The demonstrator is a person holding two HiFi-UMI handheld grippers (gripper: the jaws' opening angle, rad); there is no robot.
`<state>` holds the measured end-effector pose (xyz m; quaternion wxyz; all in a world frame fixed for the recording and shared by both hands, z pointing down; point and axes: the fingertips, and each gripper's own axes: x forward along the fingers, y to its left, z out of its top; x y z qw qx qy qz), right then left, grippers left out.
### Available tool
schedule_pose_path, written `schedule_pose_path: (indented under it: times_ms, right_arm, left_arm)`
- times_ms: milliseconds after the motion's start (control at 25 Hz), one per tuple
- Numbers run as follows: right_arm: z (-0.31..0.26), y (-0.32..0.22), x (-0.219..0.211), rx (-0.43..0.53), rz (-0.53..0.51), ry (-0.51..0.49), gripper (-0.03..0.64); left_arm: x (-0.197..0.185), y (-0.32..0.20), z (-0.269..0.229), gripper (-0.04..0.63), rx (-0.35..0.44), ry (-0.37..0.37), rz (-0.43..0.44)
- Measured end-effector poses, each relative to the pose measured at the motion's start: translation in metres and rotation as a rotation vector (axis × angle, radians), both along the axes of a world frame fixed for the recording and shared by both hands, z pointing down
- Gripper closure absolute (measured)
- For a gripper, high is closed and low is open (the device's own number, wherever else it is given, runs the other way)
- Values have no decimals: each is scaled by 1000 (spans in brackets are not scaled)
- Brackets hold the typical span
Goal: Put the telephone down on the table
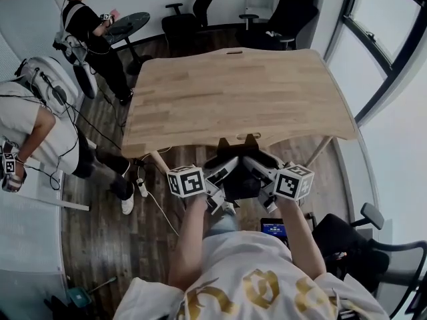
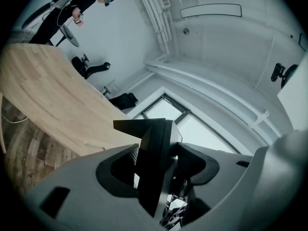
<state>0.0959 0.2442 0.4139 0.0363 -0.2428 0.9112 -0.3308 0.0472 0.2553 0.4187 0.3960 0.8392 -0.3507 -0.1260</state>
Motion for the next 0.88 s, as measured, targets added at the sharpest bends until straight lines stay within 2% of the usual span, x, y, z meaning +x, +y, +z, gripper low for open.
schedule_pose_path:
  times_ms: [320, 720, 880]
  right_arm:
    - [17, -81, -3, -38, 22, 7, 403]
    - [23, -234, -36, -80, 58, 33, 402]
    - [39, -260, -44, -96, 64, 32, 402]
  left_arm:
    - [-3, -82, 16, 359, -37, -2, 32]
    - [-36, -237, 24, 359, -78, 19, 100]
    - [-44, -264, 39, 359, -81, 14, 114]
